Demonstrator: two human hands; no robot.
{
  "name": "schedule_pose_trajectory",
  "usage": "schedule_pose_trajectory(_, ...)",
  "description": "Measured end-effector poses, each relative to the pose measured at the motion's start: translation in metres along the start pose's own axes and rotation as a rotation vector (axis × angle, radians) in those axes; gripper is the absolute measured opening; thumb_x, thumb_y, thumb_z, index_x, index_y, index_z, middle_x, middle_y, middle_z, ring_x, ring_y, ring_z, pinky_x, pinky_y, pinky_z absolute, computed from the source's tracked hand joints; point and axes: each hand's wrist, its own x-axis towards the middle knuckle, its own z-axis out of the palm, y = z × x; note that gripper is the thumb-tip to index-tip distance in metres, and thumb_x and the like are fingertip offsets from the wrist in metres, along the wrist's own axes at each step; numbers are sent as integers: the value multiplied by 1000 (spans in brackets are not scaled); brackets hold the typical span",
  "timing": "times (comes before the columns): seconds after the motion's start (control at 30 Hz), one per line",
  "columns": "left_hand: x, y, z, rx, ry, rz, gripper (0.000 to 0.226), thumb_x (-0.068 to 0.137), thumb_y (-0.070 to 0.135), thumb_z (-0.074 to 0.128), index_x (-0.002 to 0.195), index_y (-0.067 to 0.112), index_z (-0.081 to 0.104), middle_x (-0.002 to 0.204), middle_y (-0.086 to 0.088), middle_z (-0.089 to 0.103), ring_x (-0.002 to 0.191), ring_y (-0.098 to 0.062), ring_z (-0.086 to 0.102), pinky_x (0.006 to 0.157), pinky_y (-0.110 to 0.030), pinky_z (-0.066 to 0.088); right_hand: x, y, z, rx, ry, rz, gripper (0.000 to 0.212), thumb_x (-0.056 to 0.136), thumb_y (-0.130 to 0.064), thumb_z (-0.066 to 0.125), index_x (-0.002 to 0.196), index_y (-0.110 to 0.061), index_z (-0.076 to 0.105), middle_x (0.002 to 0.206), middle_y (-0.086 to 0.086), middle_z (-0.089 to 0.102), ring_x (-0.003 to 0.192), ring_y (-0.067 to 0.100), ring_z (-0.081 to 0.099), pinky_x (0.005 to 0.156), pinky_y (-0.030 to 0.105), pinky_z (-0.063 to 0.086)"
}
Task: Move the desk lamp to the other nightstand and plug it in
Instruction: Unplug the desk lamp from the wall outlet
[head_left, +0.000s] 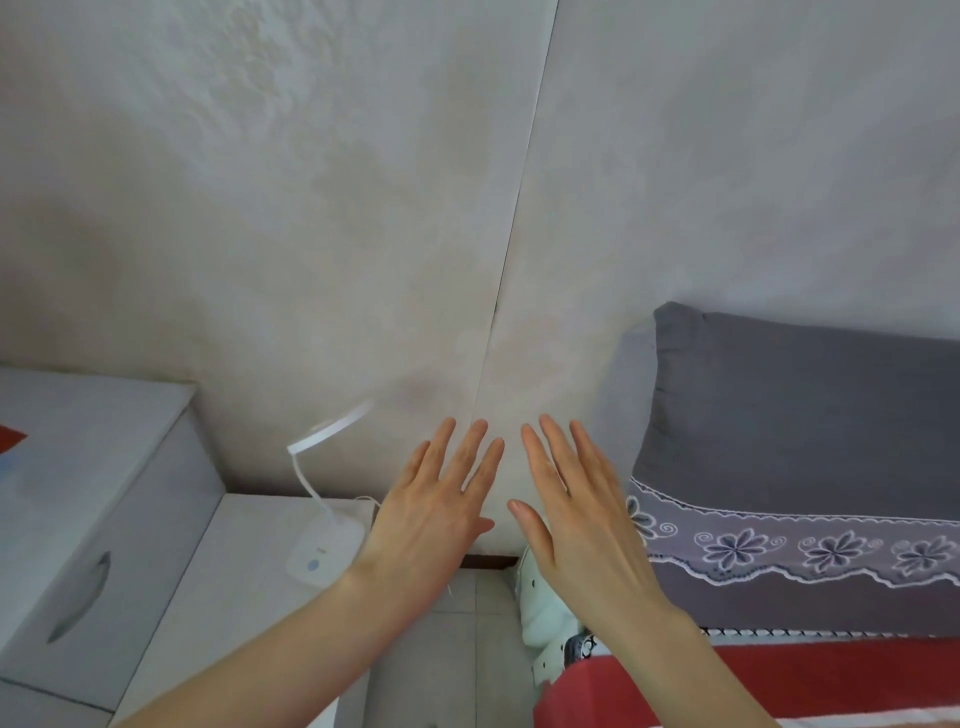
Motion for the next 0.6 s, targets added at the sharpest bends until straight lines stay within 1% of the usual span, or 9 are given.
schedule_pose_trajectory(0.1, 13, 3, 23, 11, -45, -49, 82, 60, 40, 88, 131, 11, 59, 138, -15, 55, 125, -38, 54, 92, -47, 54, 14, 15, 21, 55, -24, -9, 60, 96, -39, 41, 147, -16, 20, 156, 7, 22, 144, 32, 16, 112, 49, 30)
schedule_pose_trajectory(0.27, 34, 6, 59, -13, -101, -144, 75, 66, 33, 85, 131, 8, 58, 137, -15, 56, 124, -37, 55, 91, -44, 55, 32, 40, 59, 123, -56, -37, 55, 97, -40, 29, 147, -15, 22, 155, 7, 24, 143, 31, 18, 111, 48, 32)
schedule_pose_trajectory(0.4, 45, 2, 103, -36, -137, -201, 74, 64, 31, 87, 129, 7, 60, 133, -15, 60, 121, -36, 58, 87, -41, 57, 44, 56, 105, 171, -51, -23, 54, 97, -38, 28, 146, -15, 24, 153, 7, 28, 142, 30, 23, 109, 45, 36)
schedule_pose_trajectory(0.5, 45, 1, 148, -96, -155, -256, 74, 59, 28, 91, 123, 4, 65, 127, -17, 64, 115, -37, 62, 81, -40, 59, 49, 64, 147, 169, -46, -28, 51, 97, -36, 29, 144, -15, 28, 150, 4, 35, 140, 29, 30, 105, 43, 41)
schedule_pose_trajectory(0.6, 34, 1, 213, -114, -156, -248, 75, 54, 28, 93, 120, 3, 67, 123, -17, 66, 111, -38, 64, 79, -39, 60, 46, 71, 203, 151, -32, -17, 50, 95, -34, 32, 141, -14, 35, 147, 4, 42, 136, 29, 37, 100, 41, 46)
